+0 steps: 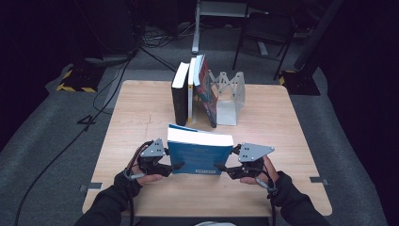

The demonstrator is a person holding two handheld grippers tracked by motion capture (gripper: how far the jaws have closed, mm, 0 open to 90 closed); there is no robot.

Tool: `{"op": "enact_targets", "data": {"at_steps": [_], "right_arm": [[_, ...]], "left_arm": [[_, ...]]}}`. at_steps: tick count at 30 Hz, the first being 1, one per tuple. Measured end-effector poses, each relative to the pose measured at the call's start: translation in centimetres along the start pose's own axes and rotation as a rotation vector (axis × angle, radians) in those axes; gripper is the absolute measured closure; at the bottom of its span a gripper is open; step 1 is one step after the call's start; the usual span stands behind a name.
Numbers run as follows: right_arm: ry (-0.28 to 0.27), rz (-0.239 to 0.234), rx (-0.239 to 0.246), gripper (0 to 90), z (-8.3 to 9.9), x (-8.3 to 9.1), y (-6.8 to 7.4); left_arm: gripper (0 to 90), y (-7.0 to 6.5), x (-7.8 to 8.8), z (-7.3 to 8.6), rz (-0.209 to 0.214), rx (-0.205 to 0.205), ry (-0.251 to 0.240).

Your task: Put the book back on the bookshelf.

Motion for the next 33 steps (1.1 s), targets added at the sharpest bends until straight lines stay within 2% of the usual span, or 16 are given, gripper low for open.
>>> {"op": "enact_targets", "data": {"at_steps": [4,7,8,9,10,17,20,24,28,30,33], "right_arm": [[-0.028,0.017,0.005,47.1,-0.9,0.6,-0.3],[-0.03,0.022,0.01,48.4,-1.2,1.2,-0.4],[-0.025,0.036,0.013,49.5,-1.3,2.1,-0.4],[-0.025,0.036,0.013,49.5,-1.3,2.1,-0.4],[-0.017,0.053,0.002,49.4,-1.3,2.8,-0.5],[-0.033,0.033,-0.013,53.7,-2.0,4.4,-0.9],[-0.036,0.043,-0.016,54.8,-2.3,4.9,-1.0],[-0.038,0.058,-0.035,55.8,-2.5,5.5,-1.6],[-0.043,0.068,-0.051,55.8,-2.7,5.9,-2.2],[-0.036,0.077,-0.046,55.7,-2.8,6.4,-2.5],[-0.041,0.082,-0.045,55.1,-3.0,6.8,-2.6]], "left_arm": [[41.6,0.0,-0.9,-0.6,0.013,-0.016,0.004],[39.5,0.1,-1.7,-1.1,0.022,-0.029,0.009],[38.9,0.0,-2.7,-1.7,0.031,-0.032,0.011],[38.8,0.0,-2.7,-1.7,0.031,-0.032,0.011],[38.8,-0.1,-3.4,-2.1,0.044,-0.036,0.012],[34.0,-0.3,-6.3,-3.9,0.078,-0.067,0.023],[32.6,-0.3,-7.2,-4.4,0.097,-0.077,0.021],[30.2,-0.2,-8.0,-4.8,0.101,-0.082,0.012],[26.8,-0.2,-8.9,-5.4,0.089,-0.067,0.002],[23.6,-0.3,-9.5,-5.8,0.085,-0.057,-0.003],[23.5,-0.6,-10.0,-6.0,0.092,-0.058,-0.004]]}}
Point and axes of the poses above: each handheld gripper's, and its own axes: x roughly backward along the jaws, z roughly out of its underside, y roughly to its left, the point moved 5 cm from there along -x, roughly forward along the jaws, and after that the axes turned 1 degree about x, right-handed, at the moved point
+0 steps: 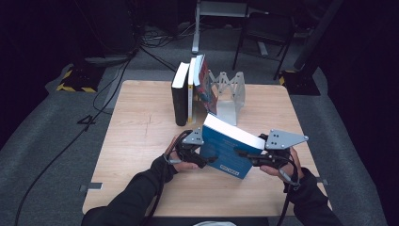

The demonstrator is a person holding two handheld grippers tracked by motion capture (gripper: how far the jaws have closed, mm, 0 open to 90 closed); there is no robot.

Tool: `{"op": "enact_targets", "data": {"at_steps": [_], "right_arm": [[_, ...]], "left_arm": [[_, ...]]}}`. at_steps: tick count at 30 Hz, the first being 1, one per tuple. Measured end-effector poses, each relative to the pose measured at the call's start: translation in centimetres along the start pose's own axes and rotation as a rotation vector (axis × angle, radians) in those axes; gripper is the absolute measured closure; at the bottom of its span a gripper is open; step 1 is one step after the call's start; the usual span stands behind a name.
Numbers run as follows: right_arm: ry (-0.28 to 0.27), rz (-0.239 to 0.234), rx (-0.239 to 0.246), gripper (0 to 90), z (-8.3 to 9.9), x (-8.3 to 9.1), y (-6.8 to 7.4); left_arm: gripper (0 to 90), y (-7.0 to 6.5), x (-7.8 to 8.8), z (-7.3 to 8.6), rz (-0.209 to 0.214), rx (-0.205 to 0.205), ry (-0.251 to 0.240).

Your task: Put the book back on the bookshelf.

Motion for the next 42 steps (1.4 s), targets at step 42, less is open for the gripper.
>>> {"op": "enact_targets", "data": {"at_steps": [42], "right_arm": [[0.036,0.079,-0.123,60.4,0.3,1.7,-0.9]], "left_arm": [[15.3,-3.8,5.8,10.5,-0.175,0.105,0.256]]}}
Point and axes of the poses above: each handheld gripper's, and its own axes: x roughly backward along the jaws, z roughly out of its underside, y roughly to its left, the point moved 5 cm from there along -x, roughly forward along the jaws, and after that the axes turned 1 degree about x, right-handed, at the moved point
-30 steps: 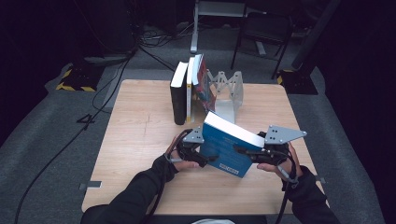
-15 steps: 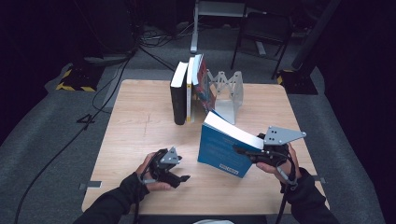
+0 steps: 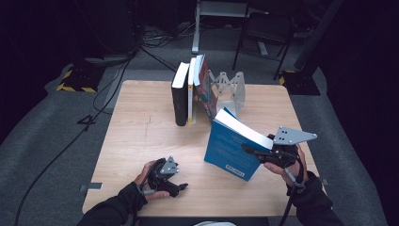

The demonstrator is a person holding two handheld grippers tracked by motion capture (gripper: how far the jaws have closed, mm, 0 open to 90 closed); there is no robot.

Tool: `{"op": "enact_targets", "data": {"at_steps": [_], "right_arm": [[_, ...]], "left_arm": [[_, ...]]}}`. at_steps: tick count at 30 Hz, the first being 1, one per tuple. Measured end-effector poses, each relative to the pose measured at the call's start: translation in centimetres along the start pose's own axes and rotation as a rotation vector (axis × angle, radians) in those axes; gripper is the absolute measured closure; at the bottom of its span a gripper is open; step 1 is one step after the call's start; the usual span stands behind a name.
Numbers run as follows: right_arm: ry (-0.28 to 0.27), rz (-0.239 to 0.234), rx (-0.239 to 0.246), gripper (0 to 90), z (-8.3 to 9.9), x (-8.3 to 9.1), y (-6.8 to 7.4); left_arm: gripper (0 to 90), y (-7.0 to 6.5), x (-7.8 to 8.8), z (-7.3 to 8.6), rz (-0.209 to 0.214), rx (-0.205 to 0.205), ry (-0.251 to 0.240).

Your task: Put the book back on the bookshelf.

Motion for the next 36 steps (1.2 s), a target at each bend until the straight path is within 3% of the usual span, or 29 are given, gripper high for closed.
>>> {"op": "enact_targets", "data": {"at_steps": [11,20,29,36], "right_arm": [[0.022,0.036,-0.044,60.6,-0.2,1.4,-1.4],[0.088,0.119,-0.035,60.7,-1.3,2.5,-2.9],[0.171,0.187,-0.003,60.8,-3.6,1.6,-3.9],[0.178,0.203,-0.007,60.7,-5.1,0.6,-4.6]], "left_arm": [[15.0,0.2,-0.3,-0.3,0.023,-0.025,0.002],[15.0,0.3,-0.3,-0.3,0.027,-0.028,-0.001],[15.0,0.3,-0.3,-0.3,0.028,-0.03,0.0],[15.0,0.3,-0.3,-0.3,0.028,-0.03,0.0]]}}
Point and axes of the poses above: each handheld gripper's, and its own axes: x roughly backward along the jaws, z roughly out of its underside, y roughly to its left, the point moved 5 cm from there along -x, roughly forward along the jaws, and after that the axes turned 1 degree about x, right-handed, at the moved point
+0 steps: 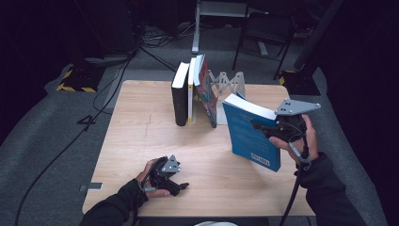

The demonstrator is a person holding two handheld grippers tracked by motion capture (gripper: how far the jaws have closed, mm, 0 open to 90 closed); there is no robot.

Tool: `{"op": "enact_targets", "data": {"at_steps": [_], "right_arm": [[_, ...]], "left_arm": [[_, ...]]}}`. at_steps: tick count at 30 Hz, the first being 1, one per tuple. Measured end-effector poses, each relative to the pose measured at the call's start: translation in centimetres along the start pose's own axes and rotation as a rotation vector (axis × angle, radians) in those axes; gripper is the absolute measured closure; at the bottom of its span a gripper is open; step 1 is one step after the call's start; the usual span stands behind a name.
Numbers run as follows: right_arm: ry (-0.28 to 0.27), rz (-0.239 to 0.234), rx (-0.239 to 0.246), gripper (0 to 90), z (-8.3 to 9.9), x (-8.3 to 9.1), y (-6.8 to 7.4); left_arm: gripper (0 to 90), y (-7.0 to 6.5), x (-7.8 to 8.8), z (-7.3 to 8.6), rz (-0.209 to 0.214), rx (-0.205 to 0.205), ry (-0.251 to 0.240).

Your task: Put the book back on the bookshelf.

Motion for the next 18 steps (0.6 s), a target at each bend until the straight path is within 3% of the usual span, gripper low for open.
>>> {"op": "enact_targets", "data": {"at_steps": [12,18], "right_arm": [[-0.011,0.058,-0.026,60.6,-2.7,-2.5,-1.6],[-0.034,0.118,-0.044,60.6,-5.2,-3.9,-3.4]], "left_arm": [[15.1,0.0,0.0,0.0,-0.001,0.0,-0.001],[15.1,0.0,0.0,0.0,-0.001,0.001,-0.001]]}}
Point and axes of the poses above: each handheld gripper's, and its own axes: x roughly backward along the jaws, z roughly out of its underside, y roughly to its left, the point moved 5 cm from there along -x, roughly forward along the jaws, and after that the axes turned 1 degree about x, right-handed, at the moved point
